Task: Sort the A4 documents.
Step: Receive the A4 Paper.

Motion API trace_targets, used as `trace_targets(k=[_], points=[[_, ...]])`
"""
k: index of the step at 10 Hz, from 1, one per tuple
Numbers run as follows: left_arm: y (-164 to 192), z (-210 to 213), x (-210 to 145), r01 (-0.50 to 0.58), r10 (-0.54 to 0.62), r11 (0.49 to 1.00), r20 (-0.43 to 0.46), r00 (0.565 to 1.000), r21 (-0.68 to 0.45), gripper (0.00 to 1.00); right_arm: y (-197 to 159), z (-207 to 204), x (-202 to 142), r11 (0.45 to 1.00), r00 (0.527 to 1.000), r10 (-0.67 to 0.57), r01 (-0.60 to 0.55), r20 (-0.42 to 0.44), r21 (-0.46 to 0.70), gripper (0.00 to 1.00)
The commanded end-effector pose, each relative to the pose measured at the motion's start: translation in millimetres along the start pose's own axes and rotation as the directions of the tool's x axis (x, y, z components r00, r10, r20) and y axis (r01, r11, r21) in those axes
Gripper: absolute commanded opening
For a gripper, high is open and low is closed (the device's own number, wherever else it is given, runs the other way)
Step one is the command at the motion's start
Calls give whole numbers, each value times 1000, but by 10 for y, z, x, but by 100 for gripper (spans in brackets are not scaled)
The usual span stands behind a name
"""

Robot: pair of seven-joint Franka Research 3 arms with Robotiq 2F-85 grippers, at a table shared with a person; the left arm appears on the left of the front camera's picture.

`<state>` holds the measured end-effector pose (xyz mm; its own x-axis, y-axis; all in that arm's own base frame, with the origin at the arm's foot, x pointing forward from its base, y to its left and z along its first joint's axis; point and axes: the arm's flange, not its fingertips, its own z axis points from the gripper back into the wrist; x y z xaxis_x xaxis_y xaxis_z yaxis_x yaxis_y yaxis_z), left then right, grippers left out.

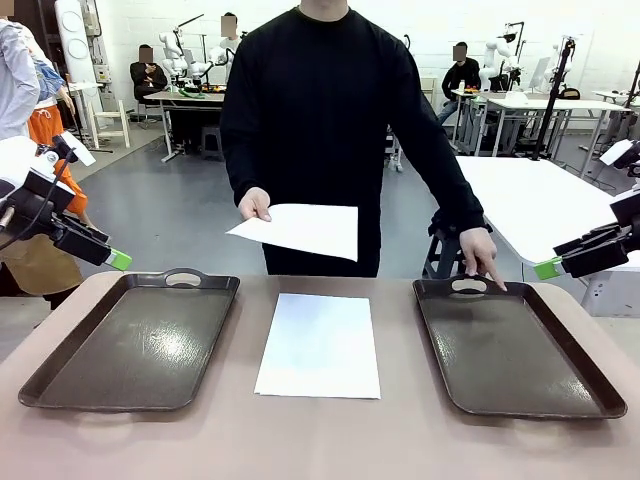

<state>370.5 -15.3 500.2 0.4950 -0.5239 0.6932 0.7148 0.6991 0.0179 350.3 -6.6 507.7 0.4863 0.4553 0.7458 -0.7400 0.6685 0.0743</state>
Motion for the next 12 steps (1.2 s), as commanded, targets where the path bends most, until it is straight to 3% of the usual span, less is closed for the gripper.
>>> trace_targets(k=[1,3,5,8,12], points=[[25,2,-16,5,-5,1000,9,1000,-8,100,-13,-12,-10,1000,1000,5,-6,9,18,100],[25,2,-16,5,-5,1000,9,1000,-8,100,0,0,0,1000,1000,0,0,0,0,100],[25,2,-16,5,-5,1000,9,1000,-8,100,-57,-258,59,984,984,-173,174,-40,24,100],[25,2,-16,5,-5,1000,9,1000,-8,100,44,-677,116,923,924,-365,375,-116,82,100],[25,2,-16,5,-5,1000,9,1000,-8,100,161,-1338,435,691,769,-581,639,-266,337,100]])
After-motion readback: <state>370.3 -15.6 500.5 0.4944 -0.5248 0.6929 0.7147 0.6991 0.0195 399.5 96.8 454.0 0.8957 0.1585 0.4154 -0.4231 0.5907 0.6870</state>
